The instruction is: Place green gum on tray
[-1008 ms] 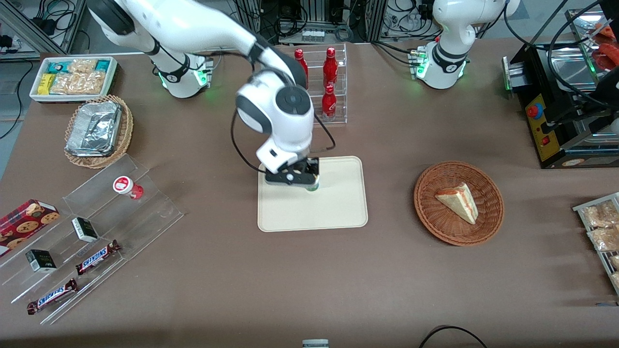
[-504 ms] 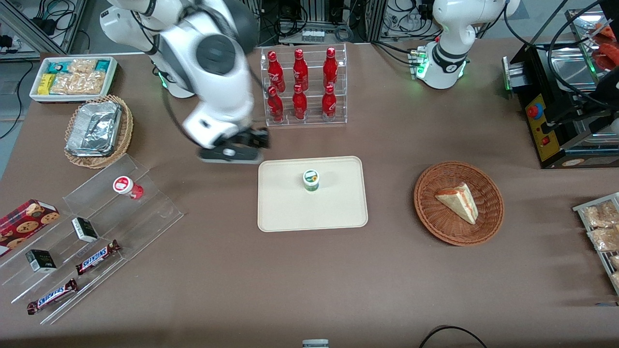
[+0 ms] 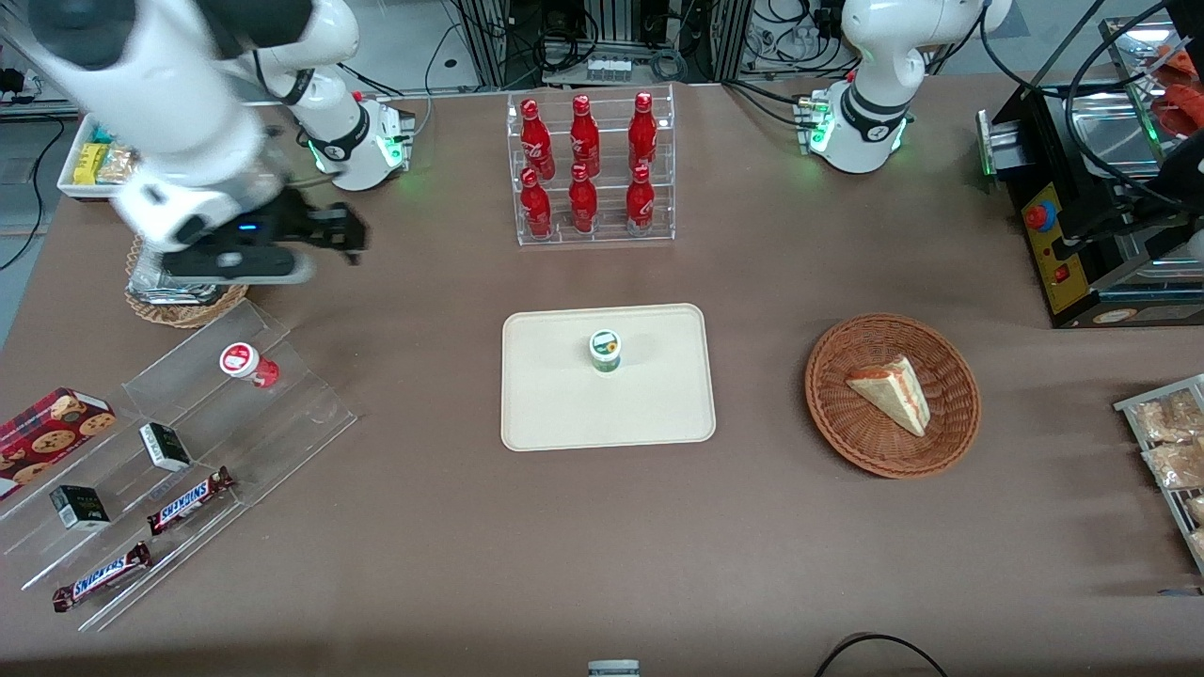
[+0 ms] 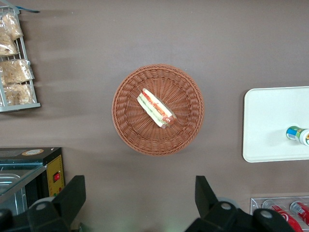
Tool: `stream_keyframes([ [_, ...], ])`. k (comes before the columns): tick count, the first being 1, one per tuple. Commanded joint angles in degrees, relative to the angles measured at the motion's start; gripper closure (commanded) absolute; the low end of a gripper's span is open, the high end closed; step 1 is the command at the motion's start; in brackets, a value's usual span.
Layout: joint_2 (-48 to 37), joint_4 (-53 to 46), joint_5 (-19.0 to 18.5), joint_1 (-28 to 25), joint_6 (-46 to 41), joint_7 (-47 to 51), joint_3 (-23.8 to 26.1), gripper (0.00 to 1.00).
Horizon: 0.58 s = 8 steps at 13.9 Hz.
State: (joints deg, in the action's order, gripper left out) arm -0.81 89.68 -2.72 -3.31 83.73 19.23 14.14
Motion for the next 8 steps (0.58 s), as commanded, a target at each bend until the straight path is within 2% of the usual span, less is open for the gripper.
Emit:
stream_keyframes([
  [1, -3.3, 1.5, 1.8, 0.8, -2.2, -4.8, -5.0, 0.02],
  [5, -4.9, 1.2, 1.8, 5.2, -3.6, -11.0, -6.9, 0.02],
  [8, -4.8, 0.8, 1.9, 5.1, -3.3, -13.0, -10.9, 0.02],
])
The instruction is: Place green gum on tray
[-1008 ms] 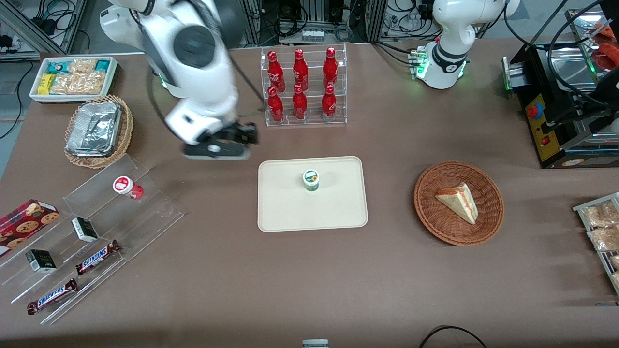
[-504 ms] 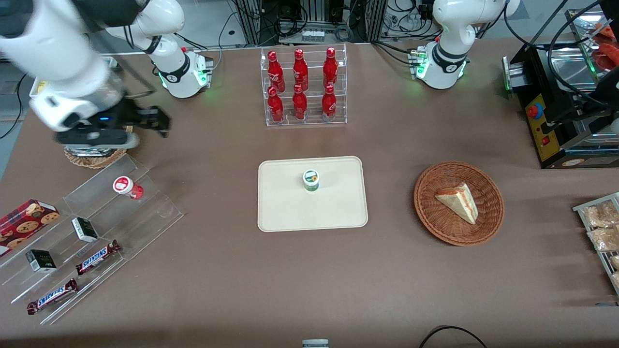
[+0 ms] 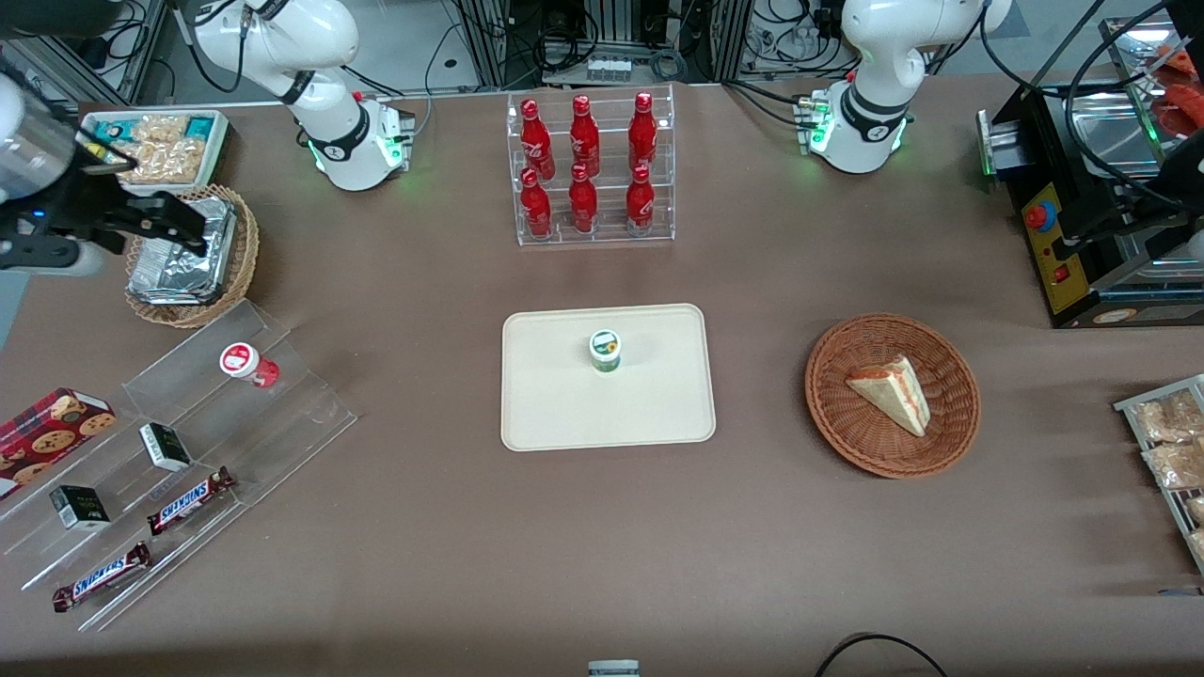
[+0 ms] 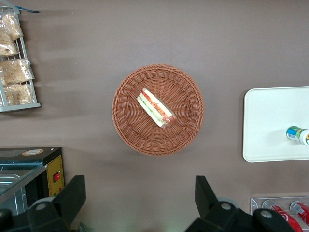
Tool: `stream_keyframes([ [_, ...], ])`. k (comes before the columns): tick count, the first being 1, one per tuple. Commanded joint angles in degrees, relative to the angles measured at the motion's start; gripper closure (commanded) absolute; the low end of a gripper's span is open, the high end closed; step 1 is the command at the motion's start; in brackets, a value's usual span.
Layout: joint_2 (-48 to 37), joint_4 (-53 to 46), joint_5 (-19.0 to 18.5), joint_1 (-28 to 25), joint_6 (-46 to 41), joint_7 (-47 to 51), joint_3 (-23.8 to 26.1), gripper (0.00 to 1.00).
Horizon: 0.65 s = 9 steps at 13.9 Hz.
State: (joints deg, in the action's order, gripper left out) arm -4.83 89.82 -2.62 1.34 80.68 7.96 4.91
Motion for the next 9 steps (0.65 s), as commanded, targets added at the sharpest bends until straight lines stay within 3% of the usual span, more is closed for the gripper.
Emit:
stream_keyframes([
  [1, -0.5, 0.6, 1.8, 0.4, -0.1, -2.2, -2.8, 0.02],
  [5, 0.6, 0.5, 4.4, -0.1, 1.5, -2.5, -6.9, 0.02],
  [9, 1.5, 0.6, 4.5, -0.3, 2.6, -2.5, -6.9, 0.02],
])
